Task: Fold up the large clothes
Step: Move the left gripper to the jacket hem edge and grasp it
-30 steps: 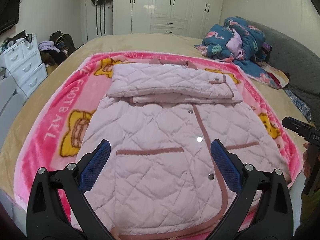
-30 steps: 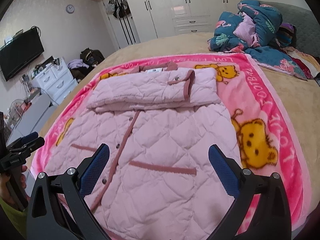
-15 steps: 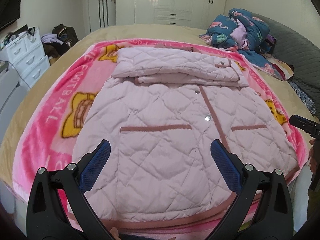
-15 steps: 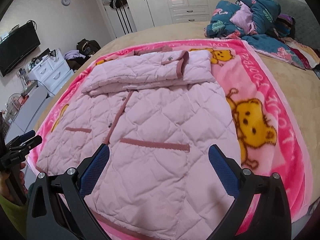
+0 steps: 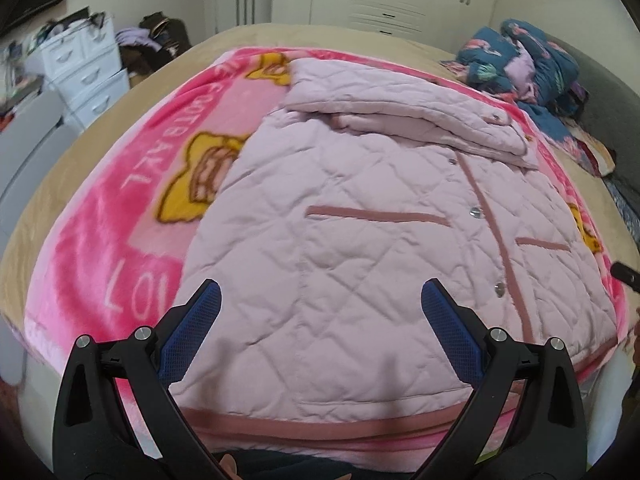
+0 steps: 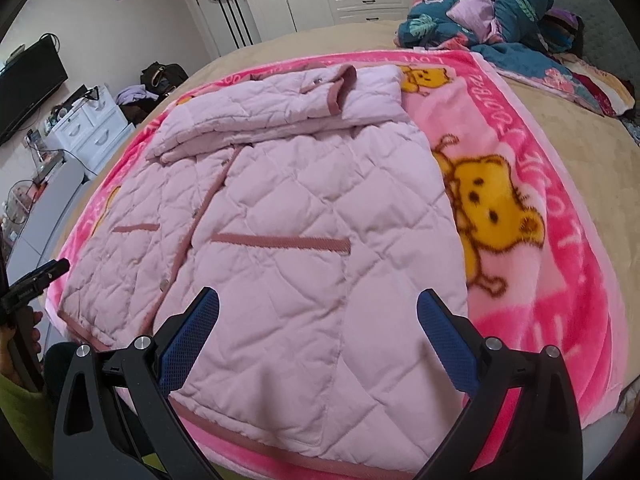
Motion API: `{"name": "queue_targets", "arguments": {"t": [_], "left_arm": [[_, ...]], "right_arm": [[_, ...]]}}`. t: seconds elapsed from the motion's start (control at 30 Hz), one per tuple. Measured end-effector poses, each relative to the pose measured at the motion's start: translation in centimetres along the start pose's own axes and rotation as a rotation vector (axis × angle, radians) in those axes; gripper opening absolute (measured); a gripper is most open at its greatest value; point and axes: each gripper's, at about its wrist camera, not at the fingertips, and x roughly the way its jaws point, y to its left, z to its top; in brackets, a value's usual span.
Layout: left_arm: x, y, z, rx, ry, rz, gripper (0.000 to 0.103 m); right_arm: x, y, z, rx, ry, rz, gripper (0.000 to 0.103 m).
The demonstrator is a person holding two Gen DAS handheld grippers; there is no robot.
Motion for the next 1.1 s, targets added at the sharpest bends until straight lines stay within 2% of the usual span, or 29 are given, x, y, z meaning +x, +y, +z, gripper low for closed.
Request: {"name": "queue_targets", "arguments": {"t": [0.23,0.4,0.6,0.73,0.9,1.03,1.1], "left_arm": [[0.4,4.0,-0.8,-0.084,0.022,0.069,0.094],[0.9,6.6,-1.5,-0.151,0.042,0.08,0.094],[2.2,8.8,-2.5,-0.24,0.124,-0.001,0.094],[3.1,9.8,-3.0,-0.298,0.17,-0.082,0.094],[4.5,9.1,-3.1,-0.269,0.246,-0.162,0.094],[5.0,7.5,-2.8,-0.17,0.278,-0.159,0.092],[5.1,6.4,-2.7,-0.101,0.286,-0.133,0.085]], "right_arm": [[-0.1,-1.2,-0.7,0.013,0.012,-0.017,0.099],[-0.1,-1.7,-1.2,0.016,0.025,-0.032,0.099],[-0.5,-2.4,-1.7,0.03,0.033,-0.042,0.099],[-0.6,-3.0,-2.1,0.039,0.042,-0.048,0.099],[-0.7,-3.7,-2.7,0.056,0.055,-0.054,0.099],[-0.6,-4.0,-3.2,0.07,0.065,-0.047,0.099],[-0.5,-4.2,-3.5,0.074,0.074,-0.043,0.099]]}}
